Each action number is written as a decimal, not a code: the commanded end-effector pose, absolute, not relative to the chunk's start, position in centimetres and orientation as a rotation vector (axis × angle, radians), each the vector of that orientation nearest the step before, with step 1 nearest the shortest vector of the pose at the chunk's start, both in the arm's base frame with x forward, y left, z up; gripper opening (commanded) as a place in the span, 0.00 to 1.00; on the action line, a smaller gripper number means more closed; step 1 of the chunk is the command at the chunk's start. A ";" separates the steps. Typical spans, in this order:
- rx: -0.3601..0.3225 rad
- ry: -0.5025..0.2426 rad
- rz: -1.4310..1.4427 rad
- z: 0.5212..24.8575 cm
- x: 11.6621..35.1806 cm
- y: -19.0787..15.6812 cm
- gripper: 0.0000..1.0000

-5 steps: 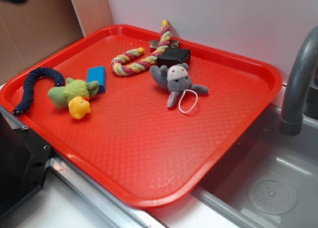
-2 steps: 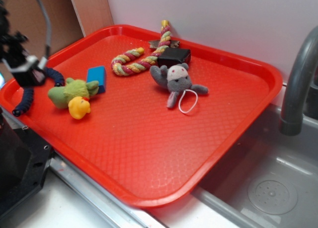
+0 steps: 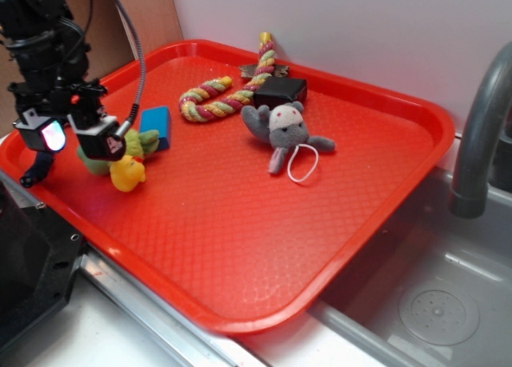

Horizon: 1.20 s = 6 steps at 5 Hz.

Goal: Grab the blue rope.

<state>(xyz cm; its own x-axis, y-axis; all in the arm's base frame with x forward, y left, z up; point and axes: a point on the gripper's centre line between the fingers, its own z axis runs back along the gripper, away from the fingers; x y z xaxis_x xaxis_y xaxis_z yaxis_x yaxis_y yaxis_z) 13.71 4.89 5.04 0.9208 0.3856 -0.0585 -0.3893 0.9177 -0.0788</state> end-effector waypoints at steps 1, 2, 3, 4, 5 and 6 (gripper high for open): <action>0.004 0.068 0.342 5.7 12.6 6.4 1.00; 0.037 0.032 0.348 6.8 11.4 8.6 1.00; 0.018 0.027 0.398 6.2 11.4 10.3 1.00; -0.036 0.046 0.455 4.2 11.3 11.6 1.00; -0.046 0.078 0.445 3.0 12.3 11.3 1.00; -0.067 0.195 0.431 -1.3 8.3 10.4 1.00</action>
